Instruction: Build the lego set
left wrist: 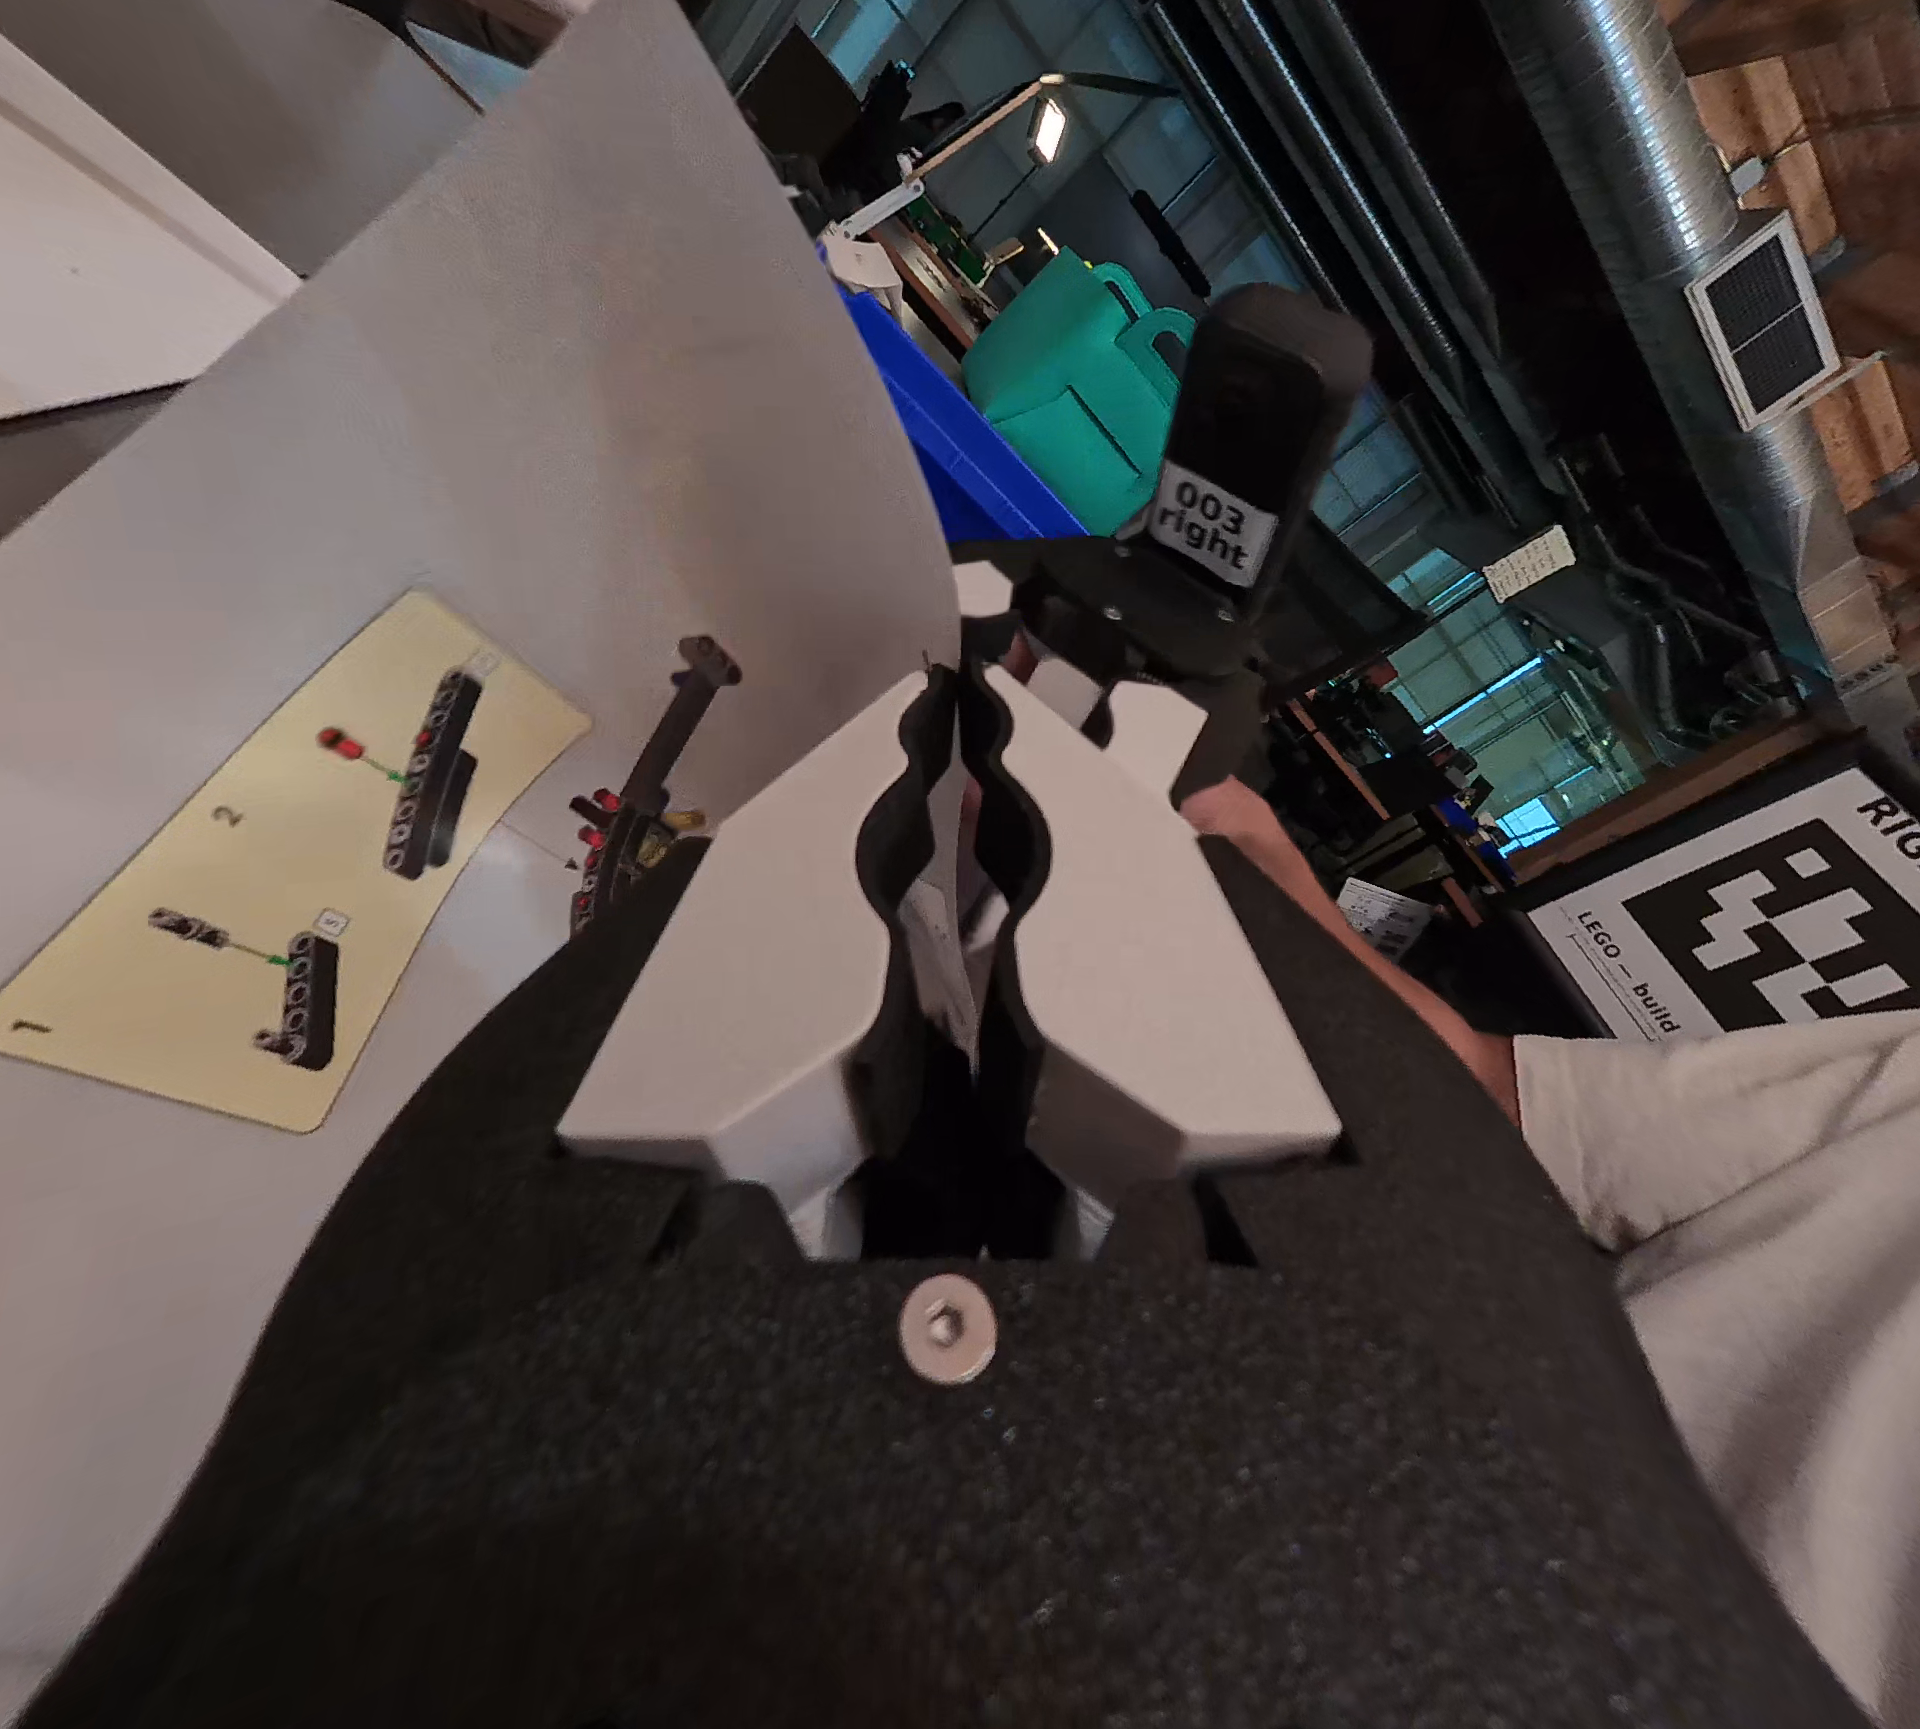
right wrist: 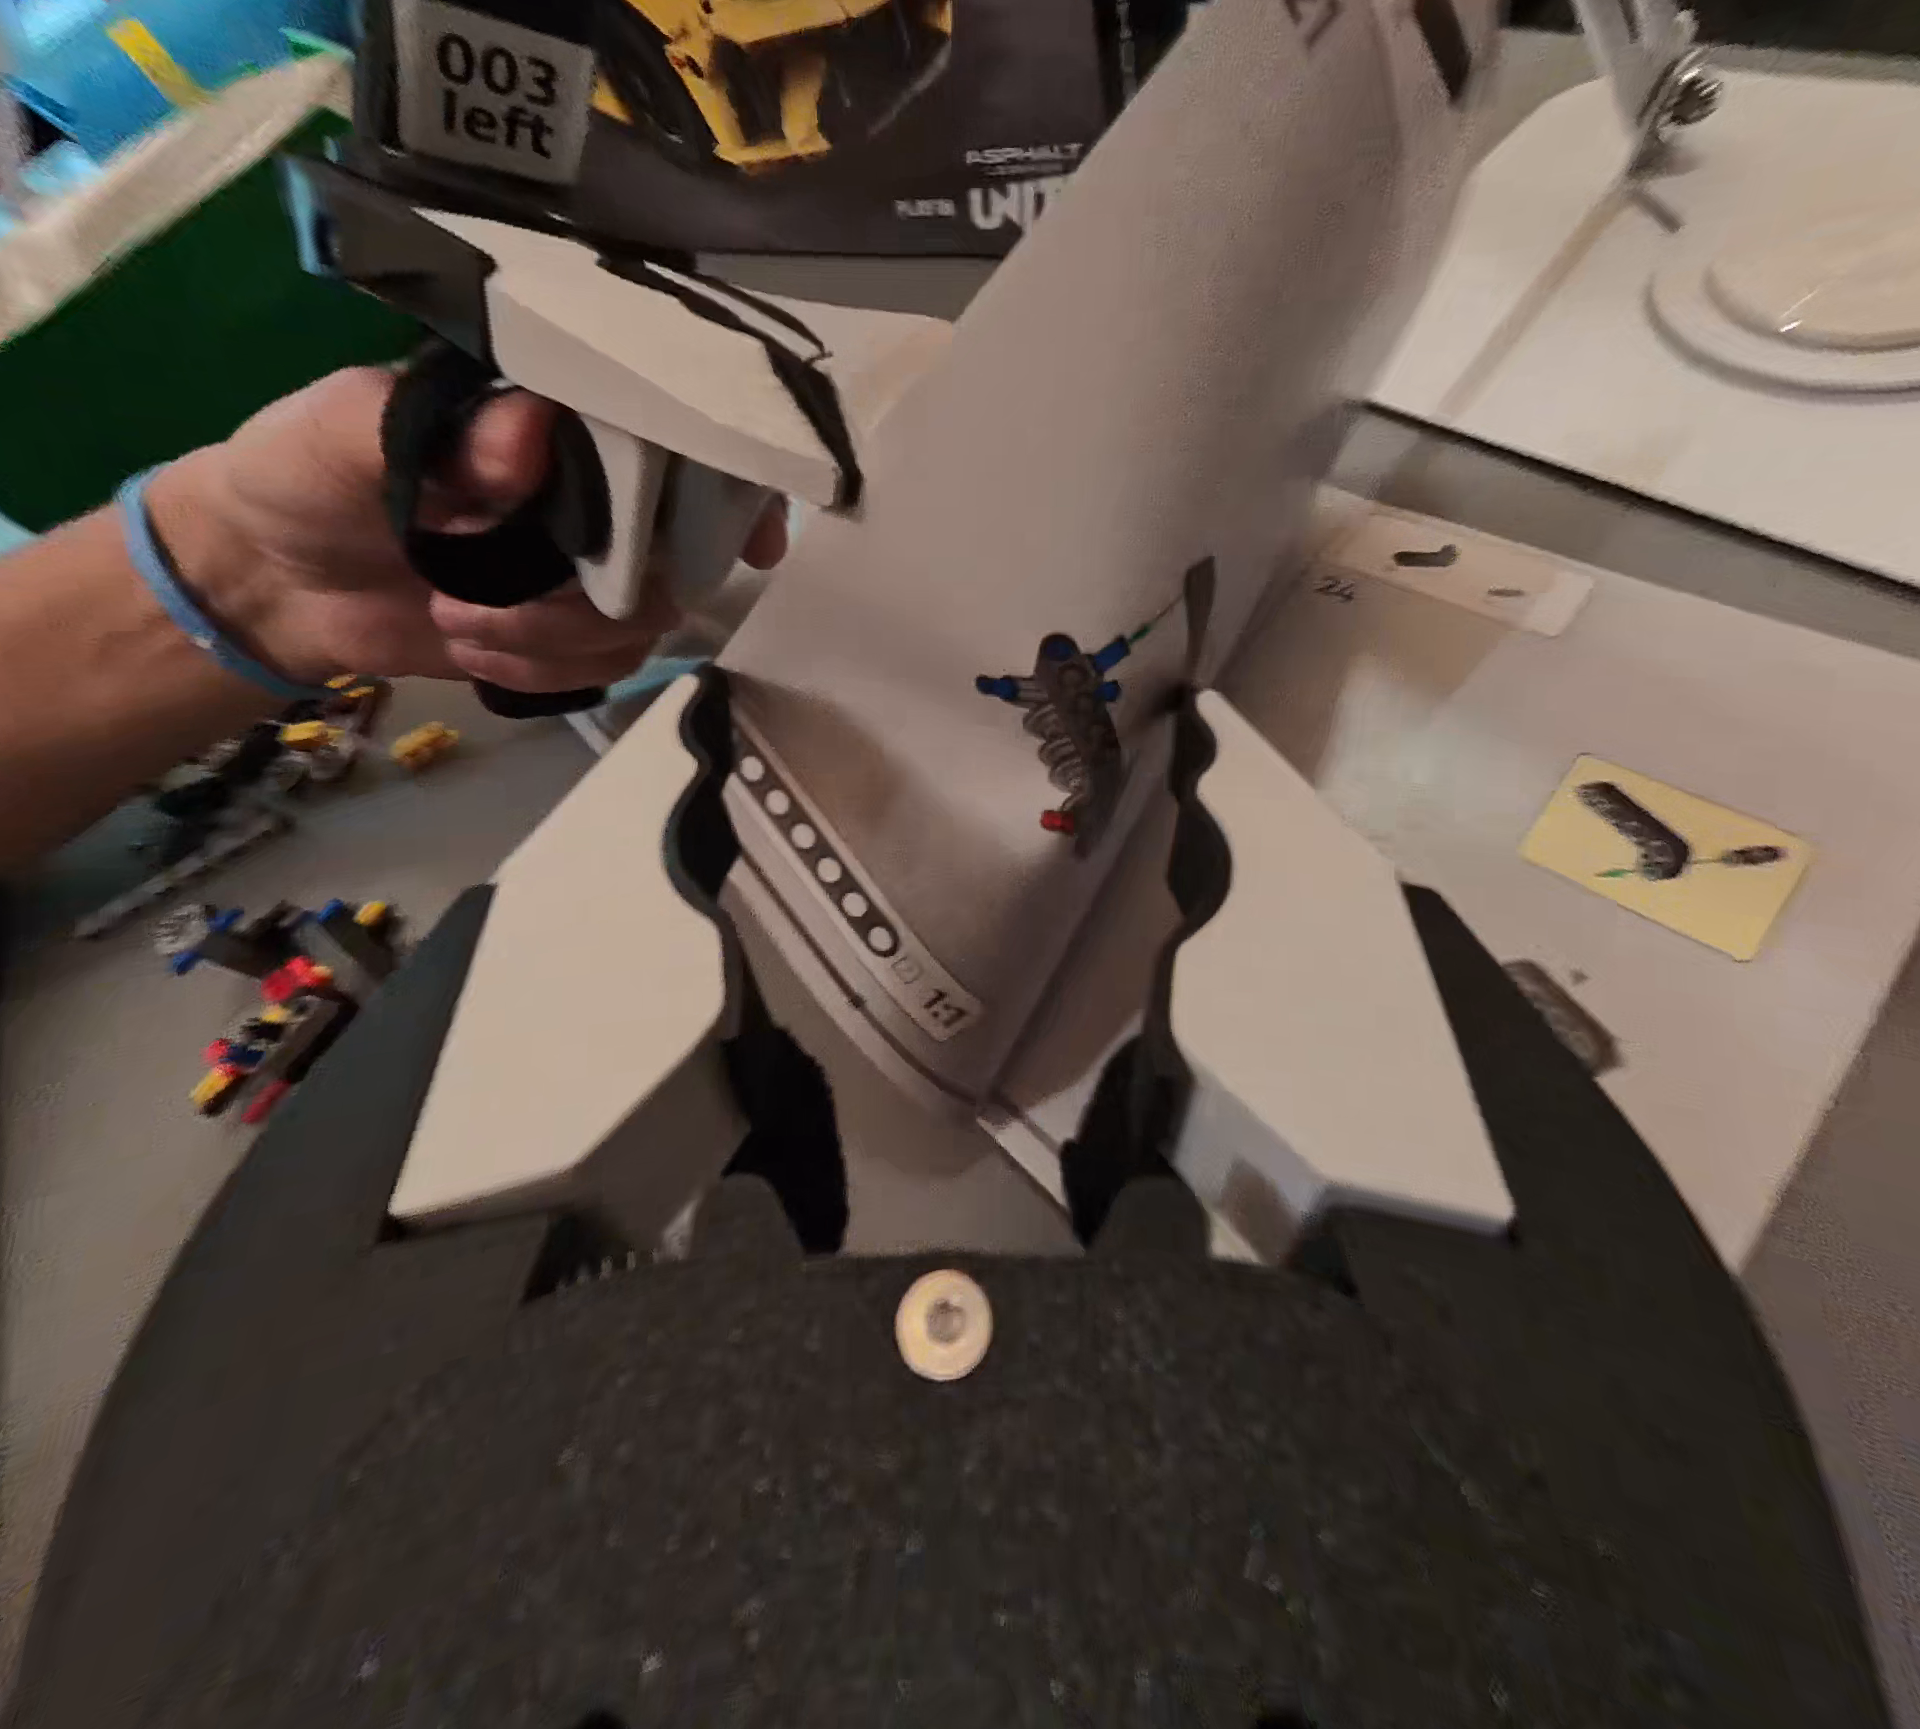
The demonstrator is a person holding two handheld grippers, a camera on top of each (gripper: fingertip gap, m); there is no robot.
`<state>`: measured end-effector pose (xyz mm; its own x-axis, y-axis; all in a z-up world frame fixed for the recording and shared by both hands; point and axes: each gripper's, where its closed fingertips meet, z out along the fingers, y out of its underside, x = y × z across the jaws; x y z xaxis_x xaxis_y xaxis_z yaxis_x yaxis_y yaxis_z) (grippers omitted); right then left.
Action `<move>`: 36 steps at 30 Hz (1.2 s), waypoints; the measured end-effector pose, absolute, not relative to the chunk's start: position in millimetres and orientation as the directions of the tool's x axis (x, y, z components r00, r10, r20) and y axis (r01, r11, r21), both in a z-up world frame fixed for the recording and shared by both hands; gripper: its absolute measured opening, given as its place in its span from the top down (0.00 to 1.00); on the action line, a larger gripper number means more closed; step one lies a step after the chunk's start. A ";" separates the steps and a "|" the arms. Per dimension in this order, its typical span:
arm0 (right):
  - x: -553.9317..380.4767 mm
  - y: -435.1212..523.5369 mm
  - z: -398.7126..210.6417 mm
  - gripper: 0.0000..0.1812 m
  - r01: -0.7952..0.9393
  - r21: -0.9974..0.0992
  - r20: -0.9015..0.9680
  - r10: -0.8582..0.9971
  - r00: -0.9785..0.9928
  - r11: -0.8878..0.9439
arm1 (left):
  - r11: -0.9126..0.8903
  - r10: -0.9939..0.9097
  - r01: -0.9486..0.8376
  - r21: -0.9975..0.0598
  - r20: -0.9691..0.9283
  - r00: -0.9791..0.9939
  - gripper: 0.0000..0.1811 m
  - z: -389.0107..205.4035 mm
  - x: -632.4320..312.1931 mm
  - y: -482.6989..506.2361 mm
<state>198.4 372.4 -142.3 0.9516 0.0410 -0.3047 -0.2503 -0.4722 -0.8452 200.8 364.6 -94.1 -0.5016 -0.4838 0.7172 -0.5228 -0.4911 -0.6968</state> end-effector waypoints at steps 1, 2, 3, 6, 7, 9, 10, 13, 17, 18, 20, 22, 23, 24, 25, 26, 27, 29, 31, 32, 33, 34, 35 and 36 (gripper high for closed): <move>196.7 372.4 -141.3 0.61 -0.295 -0.839 -0.364 0.067 0.929 -0.458 | -0.494 -0.476 -0.520 -0.697 0.717 -0.509 1.00 -93.0 200.1 363.7; 196.1 372.5 -139.6 0.68 -0.335 -0.832 -0.412 0.086 0.907 -0.442 | -0.494 -0.462 -0.521 -0.696 0.717 -0.521 1.00 -91.5 198.5 361.6; 196.8 372.2 -139.0 0.75 -0.357 -0.828 -0.436 0.098 0.895 -0.432 | -0.489 -0.452 -0.527 -0.695 0.719 -0.528 1.00 -91.5 196.9 359.4; 204.3 370.8 -134.3 0.87 -0.382 -0.837 -0.452 0.104 0.886 -0.391 | -0.447 -0.473 -0.549 -0.706 0.707 -0.526 0.94 -97.9 194.3 356.6; 204.3 369.8 -129.3 0.89 -0.401 -0.837 -0.473 0.123 0.873 -0.372 | -0.423 -0.494 -0.558 -0.714 0.697 -0.519 0.92 -102.6 193.8 356.9; 204.8 368.1 -127.5 0.88 -0.424 -0.825 -0.501 0.135 0.855 -0.373 | -0.387 -0.518 -0.568 -0.726 0.681 -0.518 0.93 -108.7 191.9 357.3; 204.9 367.8 -129.4 0.89 -0.418 -0.826 -0.495 0.133 0.859 -0.379 | -0.376 -0.521 -0.575 -0.726 0.679 -0.517 0.93 -110.5 191.0 357.1; 202.7 367.8 -129.8 0.91 -0.408 -0.833 -0.486 0.141 0.863 -0.374 | -0.349 -0.544 -0.575 -0.740 0.660 -0.518 0.94 -113.0 189.9 358.7; 202.1 365.3 -119.8 0.90 -0.462 -0.820 -0.540 0.188 0.821 -0.338 | -0.370 -0.506 -0.572 -0.732 0.675 -0.536 0.98 -106.5 185.4 362.4; 203.7 364.6 -120.2 0.90 -0.460 -0.821 -0.537 0.183 0.823 -0.338 | -0.367 -0.507 -0.571 -0.734 0.673 -0.539 0.99 -106.7 184.6 363.2; 204.7 363.5 -119.3 0.90 -0.464 -0.821 -0.540 0.187 0.821 -0.334 | -0.374 -0.507 -0.555 -0.743 0.665 -0.548 1.00 -104.6 183.3 365.1; 207.5 362.5 -118.2 0.90 -0.474 -0.818 -0.546 0.180 0.818 -0.325 | -0.393 -0.480 -0.554 -0.734 0.677 -0.558 1.00 -100.6 180.7 366.3; 208.2 361.7 -118.1 0.90 -0.472 -0.819 -0.544 0.181 0.819 -0.325 | -0.398 -0.479 -0.552 -0.733 0.679 -0.557 1.00 -100.2 180.2 367.8; 207.0 361.3 -116.5 0.90 -0.472 -0.821 -0.545 0.193 0.816 -0.321 | -0.398 -0.486 -0.550 -0.734 0.677 -0.553 1.00 -100.8 180.3 369.3; 204.5 361.3 -114.3 0.91 -0.477 -0.820 -0.551 0.211 0.807 -0.316 | -0.395 -0.493 -0.549 -0.737 0.674 -0.550 1.00 -101.5 180.6 370.5; 202.4 361.7 -113.8 0.92 -0.478 -0.819 -0.554 0.221 0.802 -0.317 | -0.393 -0.498 -0.547 -0.739 0.671 -0.549 1.00 -101.6 180.9 371.4; 201.0 362.3 -115.2 0.93 -0.473 -0.820 -0.551 0.222 0.804 -0.323 | -0.394 -0.499 -0.542 -0.742 0.668 -0.552 1.00 -99.4 181.1 372.6; 198.2 363.1 -119.0 0.92 -0.455 -0.824 -0.539 0.223 0.812 -0.338 | -0.412 -0.489 -0.519 -0.749 0.662 -0.568 0.96 -87.6 181.3 377.5; 196.4 363.5 -118.6 0.92 -0.452 -0.826 -0.538 0.231 0.811 -0.338 | -0.401 -0.516 -0.486 -0.776 0.630 -0.581 0.87 -78.5 182.8 381.9; 195.5 363.6 -117.2 0.92 -0.453 -0.826 -0.539 0.238 0.808 -0.335 | -0.366 -0.545 -0.476 -0.800 0.598 -0.588 0.86 -77.6 183.2 381.5; 195.4 363.9 -116.6 0.92 -0.452 -0.827 -0.538 0.238 0.809 -0.334 | -0.325 -0.567 -0.462 -0.825 0.561 -0.602 0.86 -76.2 182.5 379.4; 195.0 364.1 -116.7 0.92 -0.448 -0.828 -0.535 0.239 0.810 -0.336 | -0.291 -0.581 -0.447 -0.846 0.528 -0.620 0.86 -73.8 181.8 376.2; 193.4 364.1 -117.0 0.92 -0.441 -0.830 -0.532 0.246 0.810 -0.341 | -0.260 -0.588 -0.436 -0.862 0.499 -0.636 0.86 -71.6 180.8 372.4; 191.8 364.2 -117.4 0.92 -0.436 -0.830 -0.530 0.252 0.809 -0.347 | -0.232 -0.593 -0.429 -0.873 0.477 -0.649 0.87 -70.2 180.2 369.0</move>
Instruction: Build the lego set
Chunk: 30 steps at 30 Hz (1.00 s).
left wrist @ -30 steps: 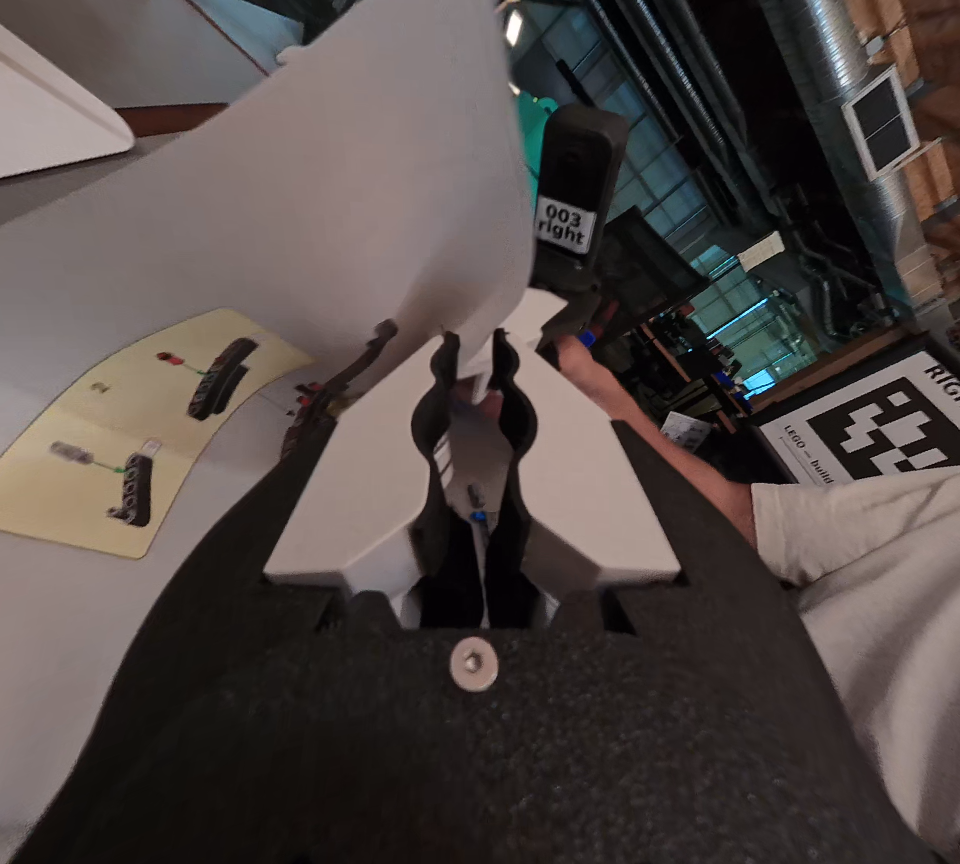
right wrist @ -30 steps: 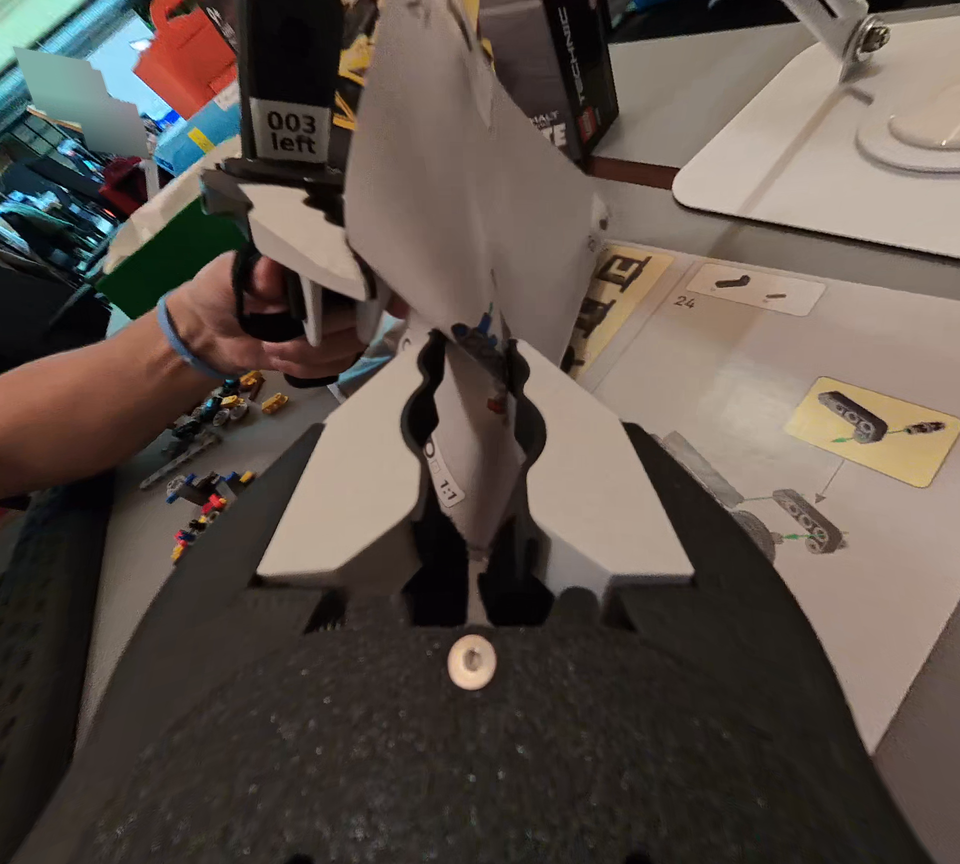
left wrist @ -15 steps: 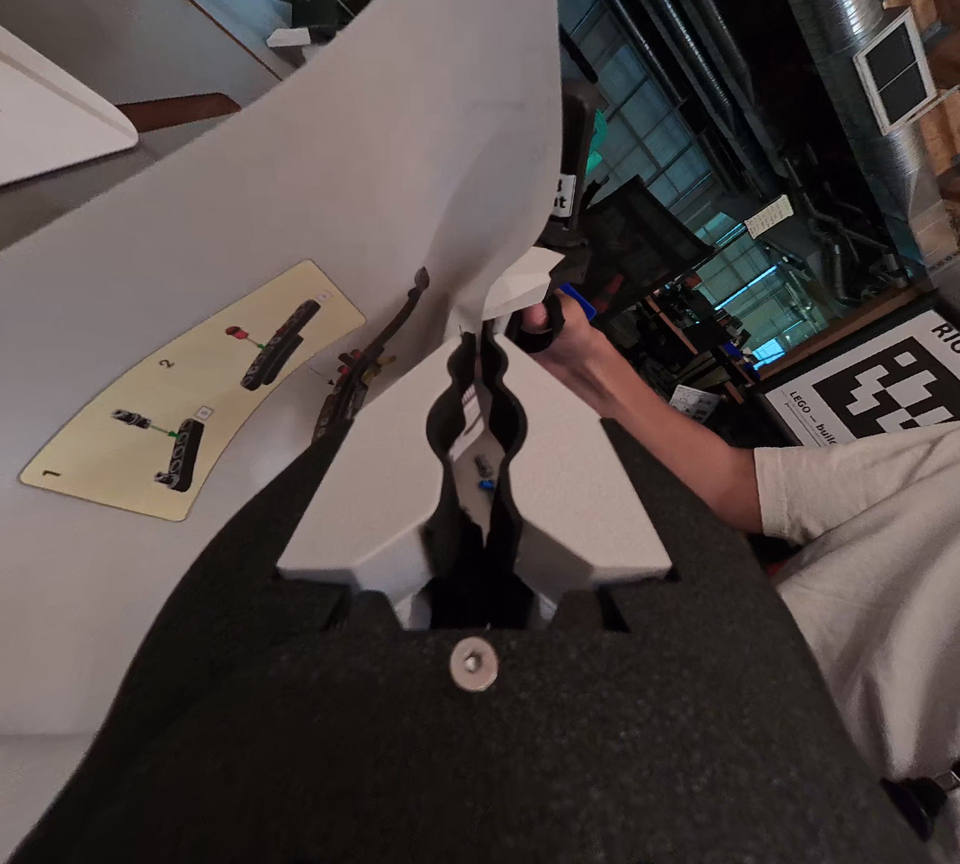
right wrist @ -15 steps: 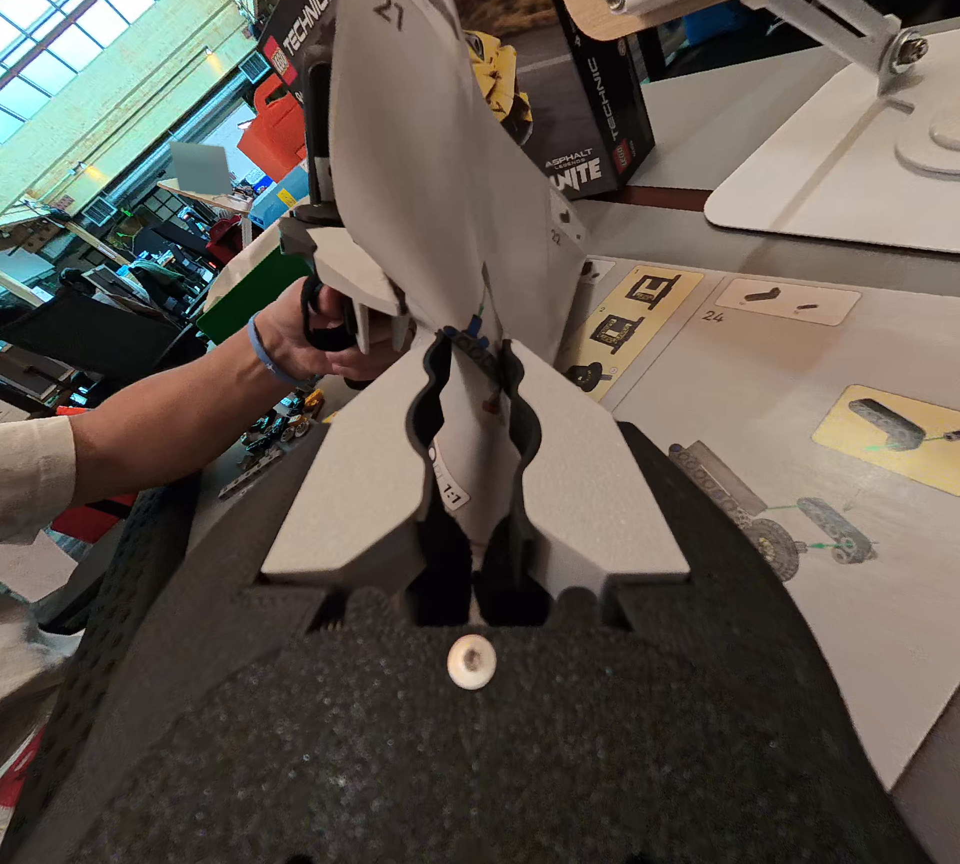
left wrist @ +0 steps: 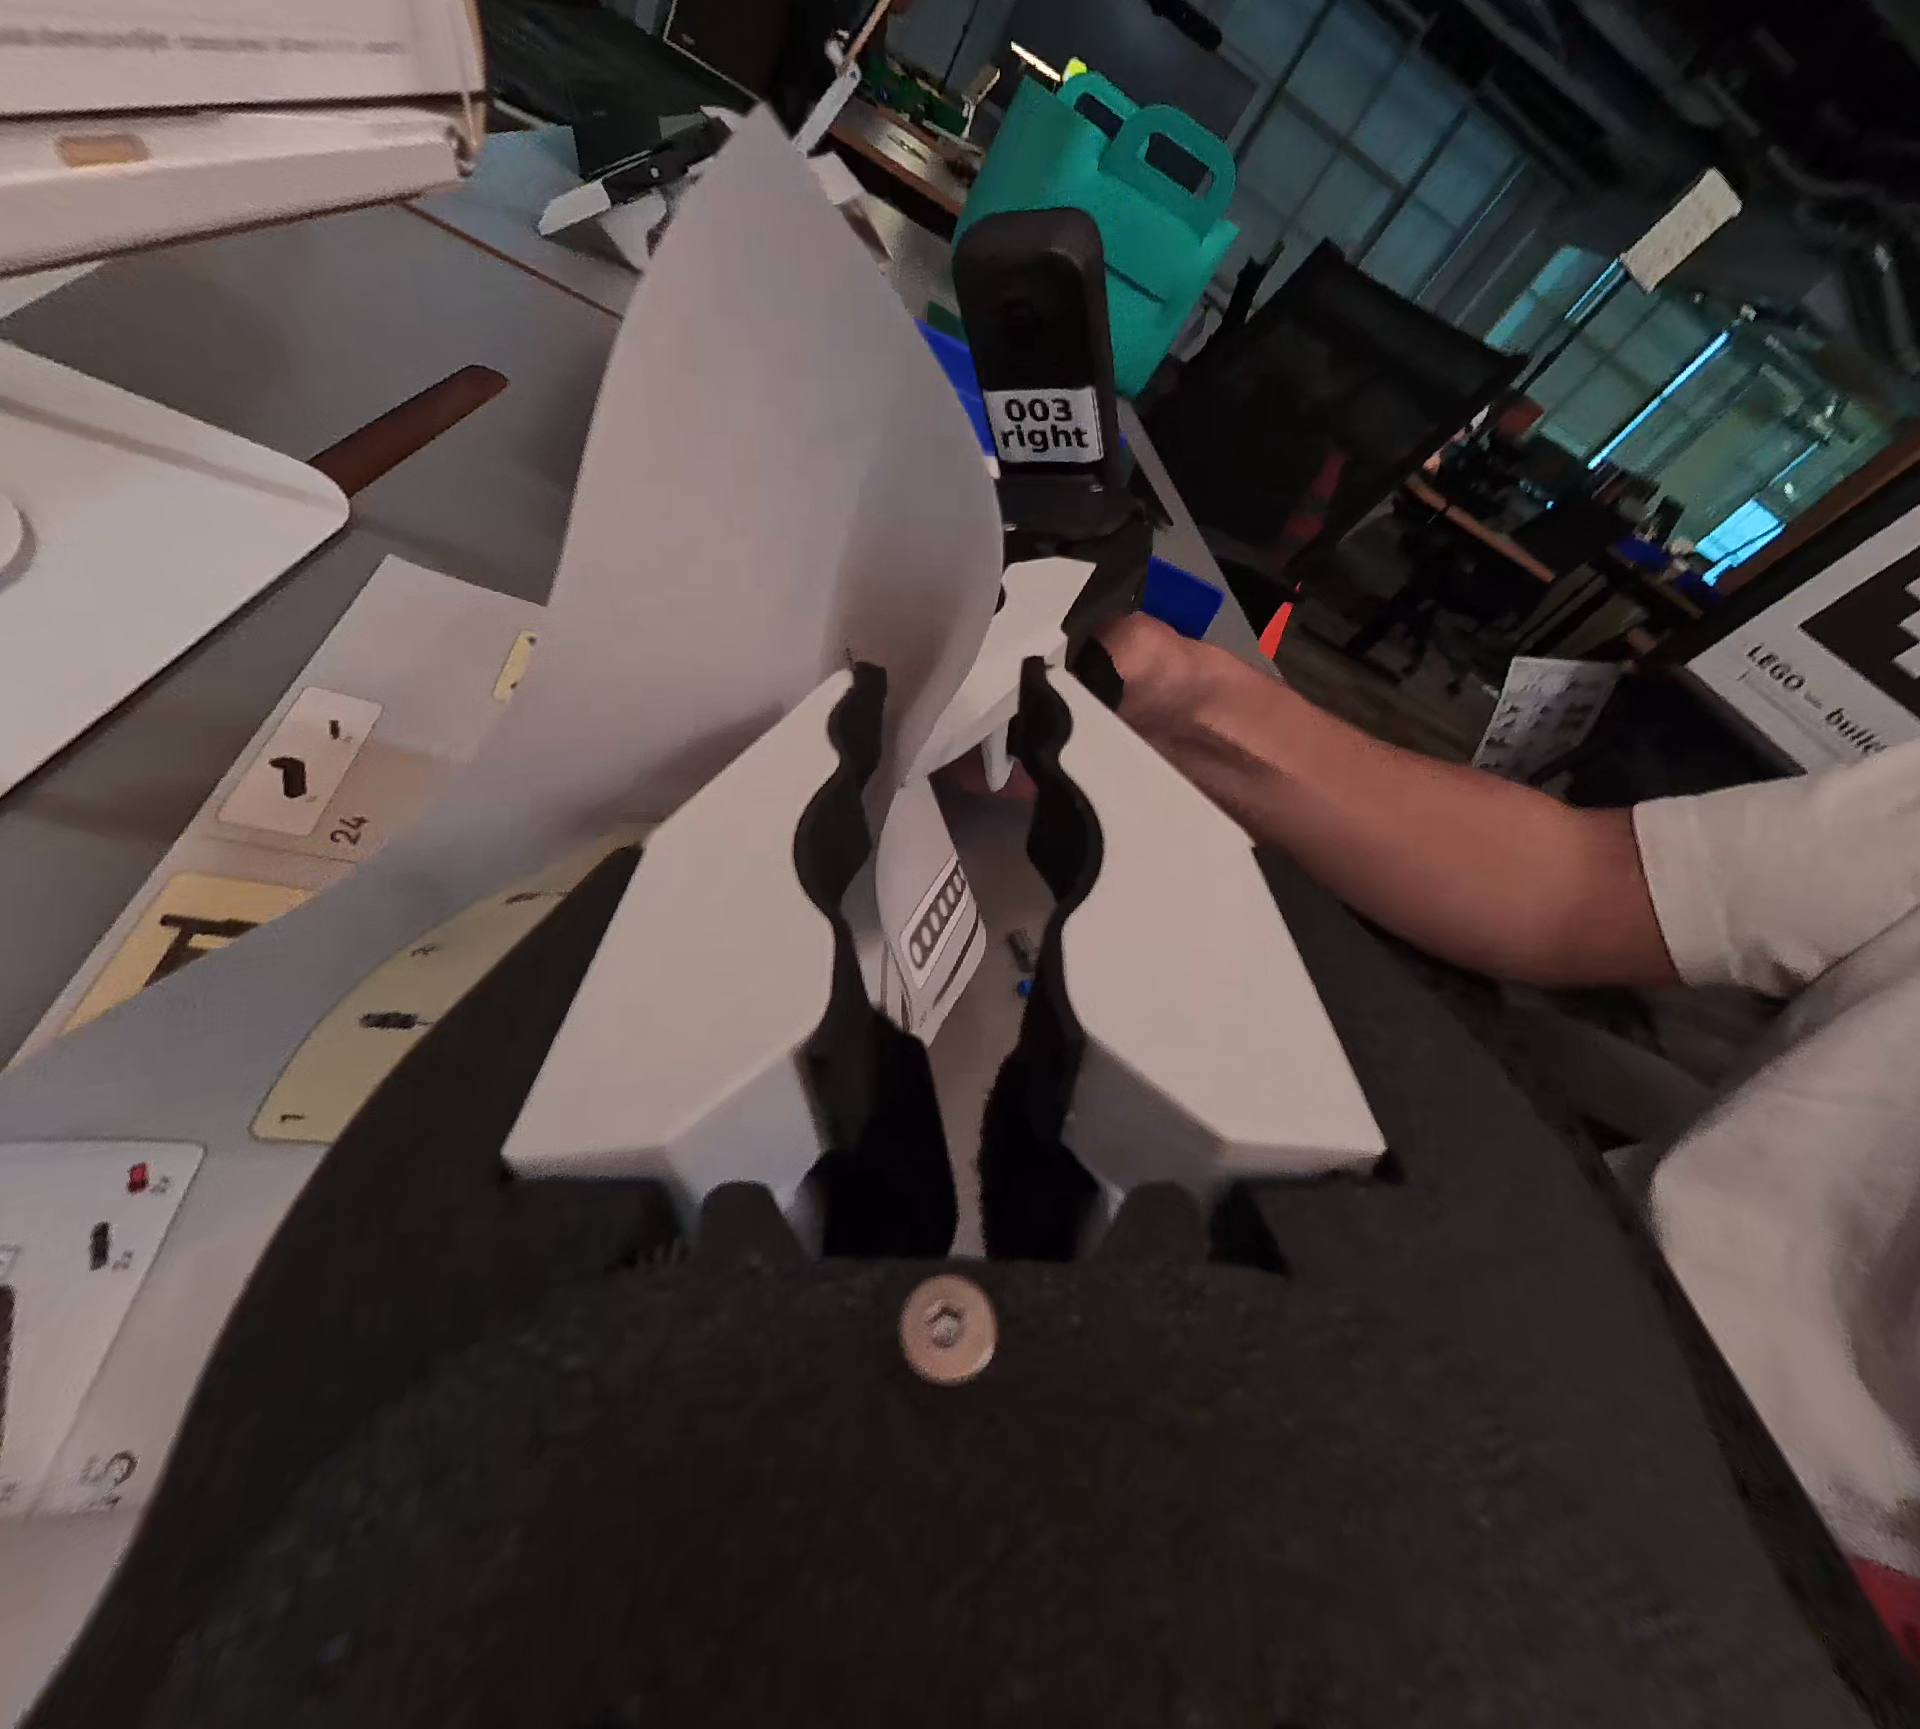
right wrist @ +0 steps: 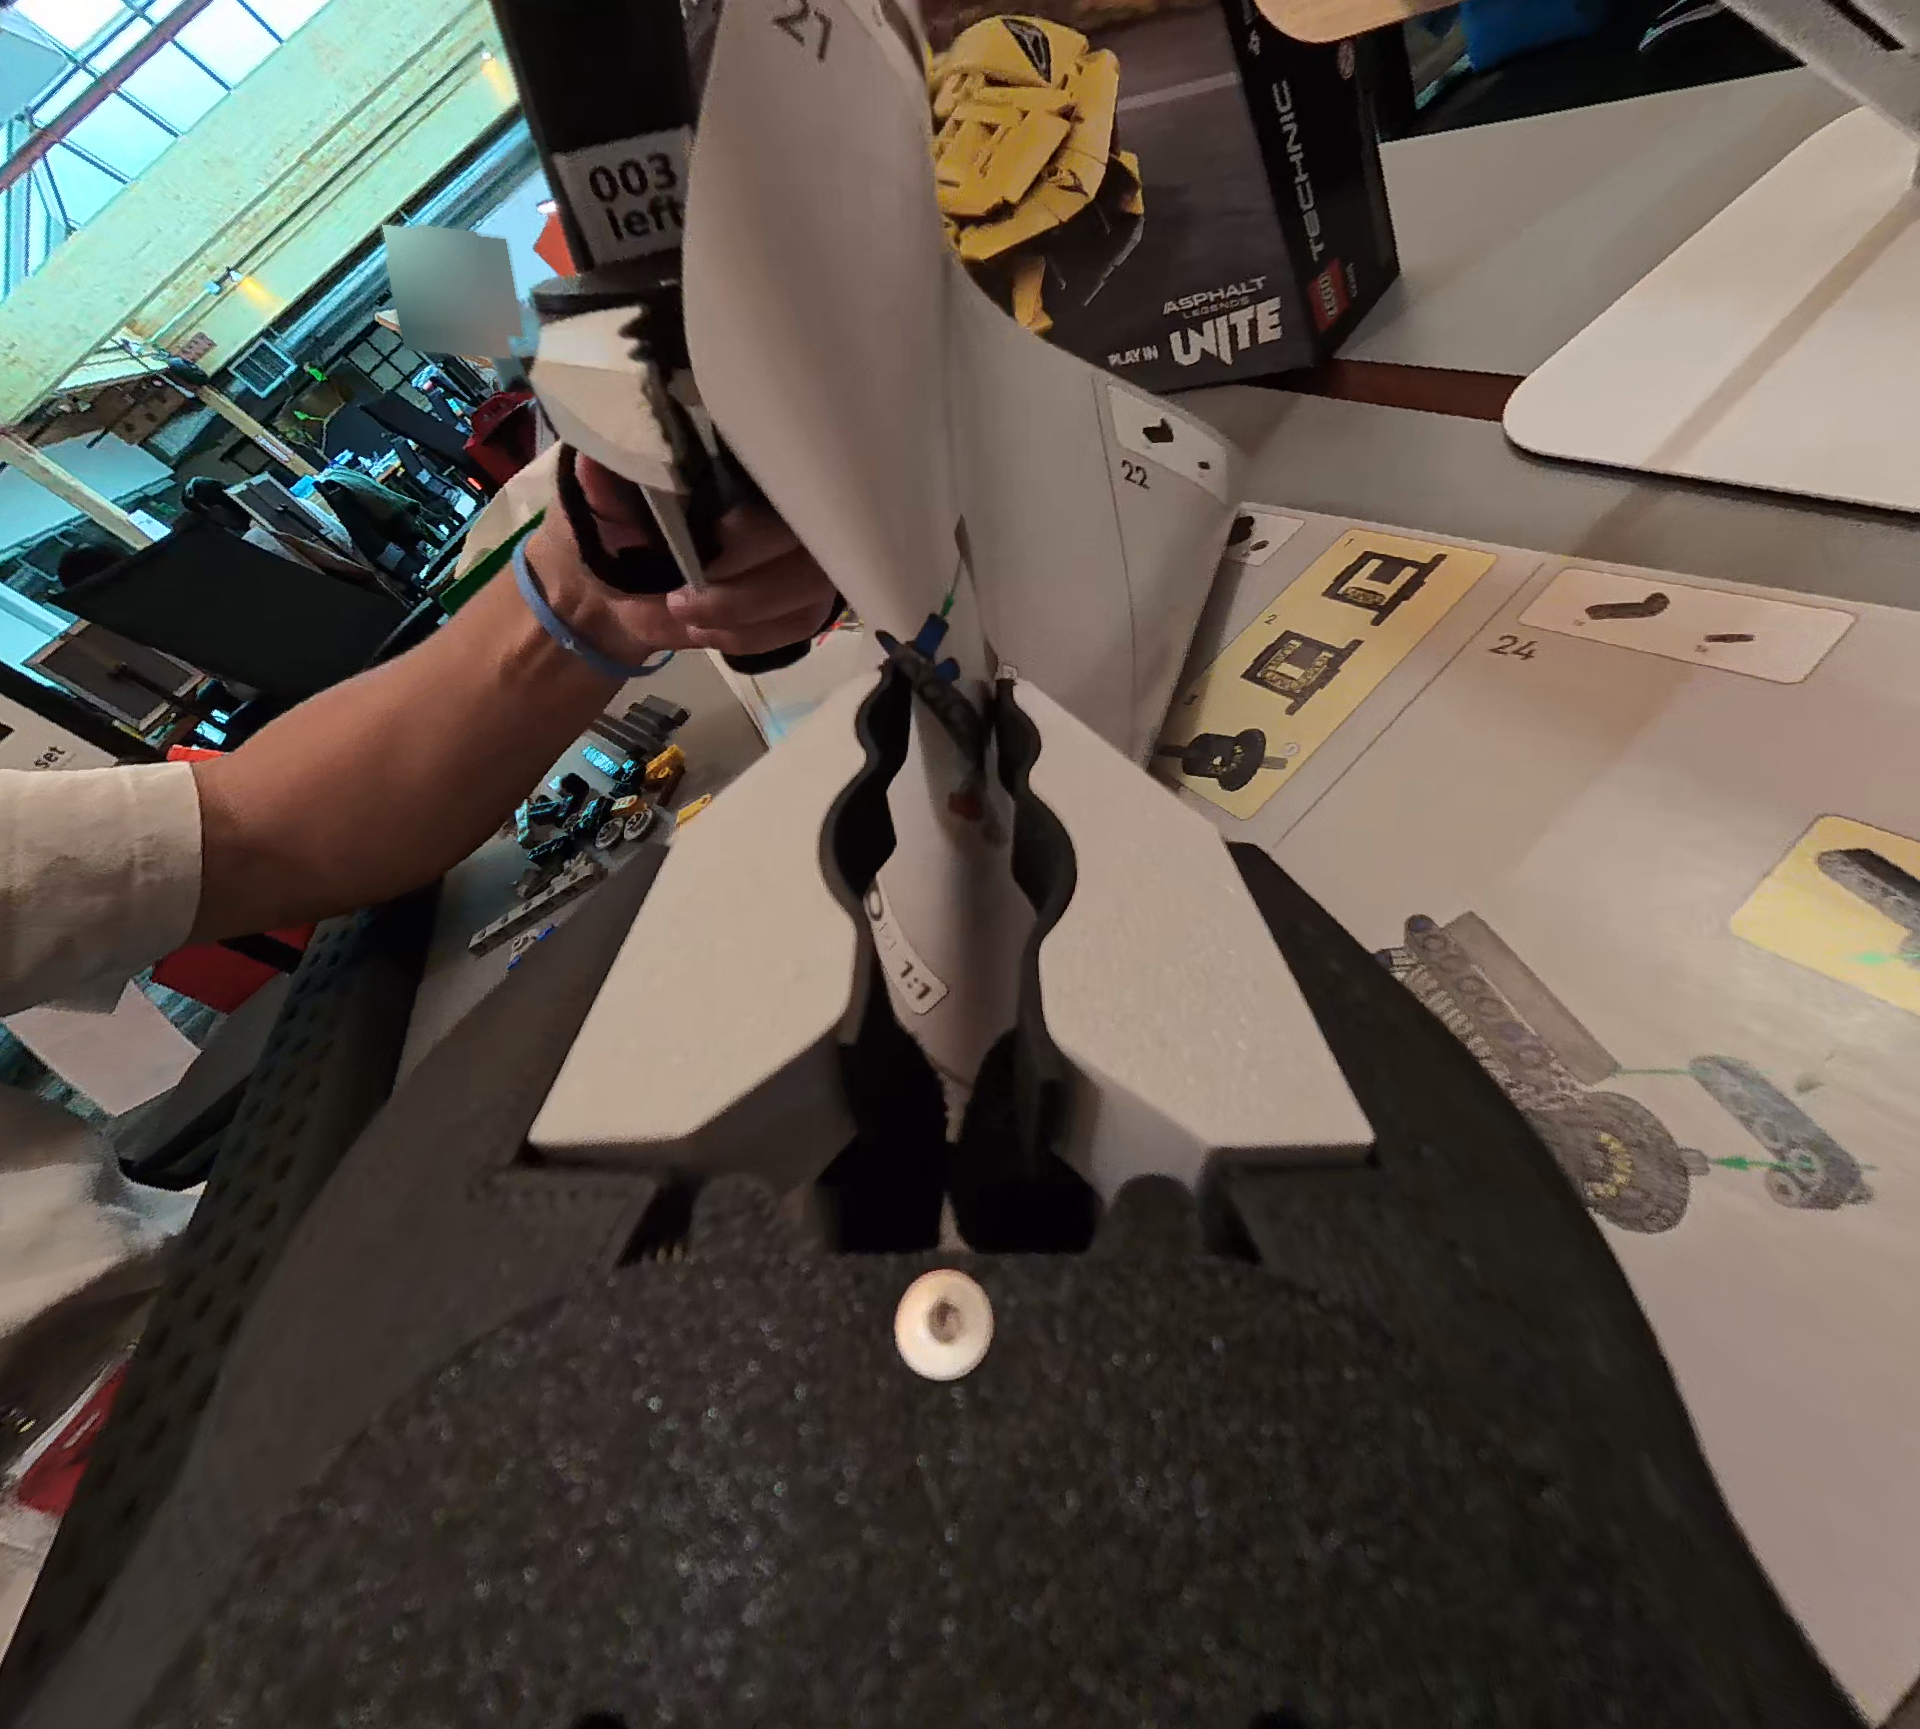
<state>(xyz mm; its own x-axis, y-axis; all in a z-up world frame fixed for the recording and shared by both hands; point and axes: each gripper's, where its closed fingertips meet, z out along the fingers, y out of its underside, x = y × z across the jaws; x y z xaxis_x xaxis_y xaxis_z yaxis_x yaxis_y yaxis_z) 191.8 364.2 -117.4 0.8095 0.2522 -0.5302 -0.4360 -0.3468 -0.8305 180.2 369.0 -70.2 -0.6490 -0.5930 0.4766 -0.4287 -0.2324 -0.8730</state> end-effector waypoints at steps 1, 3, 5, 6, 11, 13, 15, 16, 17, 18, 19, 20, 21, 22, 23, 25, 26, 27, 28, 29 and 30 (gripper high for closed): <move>190.2 364.4 -117.3 0.92 -0.432 -0.831 -0.529 0.258 0.809 -0.349 | -0.209 -0.596 -0.424 -0.881 0.459 -0.659 0.90 -69.6 179.9 366.0; 187.2 364.5 -116.6 0.91 -0.421 -0.836 -0.522 0.272 0.809 -0.352 | -0.179 -0.591 -0.415 -0.892 0.435 -0.679 0.96 -68.5 179.4 360.9; 187.6 364.4 -116.7 0.91 -0.420 -0.837 -0.520 0.267 0.811 -0.352 | -0.175 -0.587 -0.398 -0.900 0.420 -0.692 1.00 -67.0 179.8 358.6; 187.6 363.8 -115.7 0.92 -0.426 -0.835 -0.524 0.271 0.807 -0.348 | -0.184 -0.572 -0.394 -0.901 0.424 -0.702 1.00 -65.0 178.8 357.2; 193.2 360.7 -113.8 0.92 -0.449 -0.828 -0.541 0.268 0.797 -0.335 | -0.235 -0.535 -0.387 -0.892 0.451 -0.715 1.00 -58.3 175.8 360.7; 193.7 360.0 -112.4 0.92 -0.461 -0.823 -0.552 0.275 0.787 -0.332 | -0.232 -0.550 -0.383 -0.894 0.446 -0.706 1.00 -60.3 176.8 363.8; 190.4 360.7 -112.2 0.91 -0.457 -0.823 -0.552 0.287 0.783 -0.337 | -0.220 -0.576 -0.395 -0.892 0.446 -0.685 0.98 -65.4 179.8 366.4; 189.0 361.5 -113.3 0.91 -0.449 -0.826 -0.546 0.286 0.788 -0.341 | -0.212 -0.590 -0.391 -0.896 0.436 -0.680 0.96 -66.7 181.1 367.2; 188.1 362.2 -114.4 0.91 -0.442 -0.828 -0.541 0.284 0.792 -0.345 | -0.208 -0.590 -0.381 -0.901 0.426 -0.686 0.95 -65.5 180.8 366.4; 187.0 362.8 -114.9 0.91 -0.440 -0.828 -0.541 0.284 0.792 -0.349 | -0.205 -0.590 -0.374 -0.905 0.419 -0.690 0.94 -63.9 180.6 365.6; 186.1 363.1 -114.8 0.91 -0.441 -0.826 -0.543 0.286 0.790 -0.350 | -0.199 -0.597 -0.371 -0.907 0.412 -0.689 0.85 -63.5 181.5 364.9; 185.4 363.2 -114.9 0.91 -0.442 -0.825 -0.544 0.288 0.788 -0.351 | -0.184 -0.599 -0.369 -0.911 0.402 -0.693 0.85 -63.9 181.5 363.2; 184.8 363.3 -115.0 0.91 -0.440 -0.826 -0.544 0.289 0.788 -0.353 | -0.166 -0.595 -0.365 -0.916 0.388 -0.704 0.87 -64.0 180.3 360.2; 184.6 363.4 -115.2 0.91 -0.438 -0.826 -0.542 0.288 0.789 -0.353 | -0.147 -0.591 -0.362 -0.921 0.375 -0.714 0.92 -64.6 179.2 357.2; 184.4 363.5 -115.2 0.91 -0.438 -0.826 -0.542 0.288 0.790 -0.354 | -0.131 -0.591 -0.358 -0.924 0.363 -0.720 0.98 -65.5 178.7 355.1; 184.8 363.2 -114.4 0.91 -0.439 -0.827 -0.542 0.290 0.789 -0.352 | -0.125 -0.591 -0.346 -0.930 0.350 -0.727 1.00 -64.8 179.1 353.6; 185.0 362.9 -112.9 0.91 -0.444 -0.827 -0.545 0.294 0.785 -0.346 | -0.134 -0.581 -0.346 -0.929 0.357 -0.732 1.00 -63.2 178.6 353.1; 185.3 362.5 -111.9 0.91 -0.448 -0.826 -0.548 0.296 0.783 -0.344 | -0.143 -0.572 -0.349 -0.926 0.365 -0.734 1.00 -62.2 178.3 353.0; 186.0 362.2 -111.7 0.91 -0.449 -0.825 -0.548 0.294 0.783 -0.343 | -0.149 -0.574 -0.348 -0.926 0.367 -0.732 1.00 -61.9 179.1 354.0; 187.0 362.1 -112.1 0.91 -0.449 -0.825 -0.548 0.290 0.785 -0.343 | -0.151 -0.576 -0.346 -0.926 0.367 -0.731 1.00 -61.7 179.2 354.7; 187.5 361.7 -112.1 0.91 -0.451 -0.824 -0.549 0.290 0.784 -0.342 | -0.150 -0.569 -0.349 -0.925 0.369 -0.735 1.00 -61.9 178.1 354.3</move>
